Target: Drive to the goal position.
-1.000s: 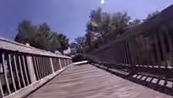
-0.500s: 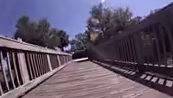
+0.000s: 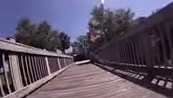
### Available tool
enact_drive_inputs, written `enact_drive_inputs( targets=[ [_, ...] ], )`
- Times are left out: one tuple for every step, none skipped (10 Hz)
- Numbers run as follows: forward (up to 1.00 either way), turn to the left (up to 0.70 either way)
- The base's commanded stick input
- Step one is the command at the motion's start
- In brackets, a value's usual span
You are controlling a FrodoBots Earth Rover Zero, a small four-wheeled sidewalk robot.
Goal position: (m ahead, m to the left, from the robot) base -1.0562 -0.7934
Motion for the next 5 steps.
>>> enact_drive_inputs(
  targets=[
    [0.70,0.00],
    [0.70,0.00],
    [0.70,0.00],
    [0.70,0.00],
    [0.70,0.00]
  ],
)
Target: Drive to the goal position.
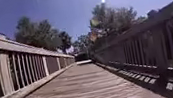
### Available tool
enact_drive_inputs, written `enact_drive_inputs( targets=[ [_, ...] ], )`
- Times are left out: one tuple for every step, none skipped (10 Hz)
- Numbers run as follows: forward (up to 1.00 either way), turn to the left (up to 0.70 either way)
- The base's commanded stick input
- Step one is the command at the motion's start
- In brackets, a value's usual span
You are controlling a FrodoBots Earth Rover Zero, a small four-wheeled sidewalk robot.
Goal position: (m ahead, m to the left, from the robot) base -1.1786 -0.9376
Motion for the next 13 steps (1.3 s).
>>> enact_drive_inputs(
  targets=[
    [0.70,0.00],
    [0.70,0.00],
    [0.70,0.00],
    [0.70,0.00],
    [0.70,0.00],
    [0.70,0.00],
    [0.70,0.00],
    [0.70,0.00],
    [0.70,0.00],
    [0.70,0.00],
    [0.70,0.00],
    [0.70,0.00],
    [0.70,0.00]
  ],
)
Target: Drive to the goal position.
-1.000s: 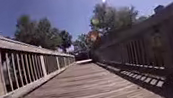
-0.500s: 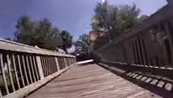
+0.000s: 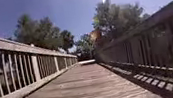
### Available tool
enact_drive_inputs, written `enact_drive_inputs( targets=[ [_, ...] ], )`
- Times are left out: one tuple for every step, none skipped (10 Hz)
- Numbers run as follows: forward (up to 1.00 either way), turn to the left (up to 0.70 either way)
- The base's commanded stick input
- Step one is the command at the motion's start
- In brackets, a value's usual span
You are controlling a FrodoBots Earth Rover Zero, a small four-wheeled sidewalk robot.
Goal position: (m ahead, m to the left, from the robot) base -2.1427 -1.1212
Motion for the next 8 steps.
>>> enact_drive_inputs(
  targets=[
    [0.70,0.00],
    [0.70,0.00],
    [0.70,0.00],
    [0.70,0.00],
    [0.70,0.00],
    [0.70,0.00],
    [0.70,0.00],
    [0.70,0.00]
  ],
)
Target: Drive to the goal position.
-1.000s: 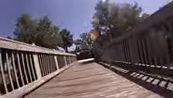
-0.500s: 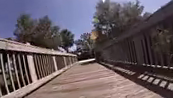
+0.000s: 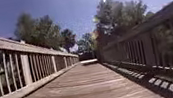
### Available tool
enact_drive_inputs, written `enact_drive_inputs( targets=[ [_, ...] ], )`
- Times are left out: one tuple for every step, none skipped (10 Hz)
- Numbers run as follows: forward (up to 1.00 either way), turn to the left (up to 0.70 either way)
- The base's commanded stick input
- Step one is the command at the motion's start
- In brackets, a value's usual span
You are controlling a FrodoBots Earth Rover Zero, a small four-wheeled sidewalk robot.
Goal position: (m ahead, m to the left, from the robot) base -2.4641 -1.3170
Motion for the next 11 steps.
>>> enact_drive_inputs(
  targets=[
    [0.70,0.00],
    [0.70,0.00],
    [0.70,0.00],
    [0.70,0.00],
    [0.70,0.00],
    [0.70,0.00],
    [0.70,0.00],
    [0.70,0.00],
    [0.70,0.00],
    [0.70,0.00],
    [0.70,0.00]
  ],
)
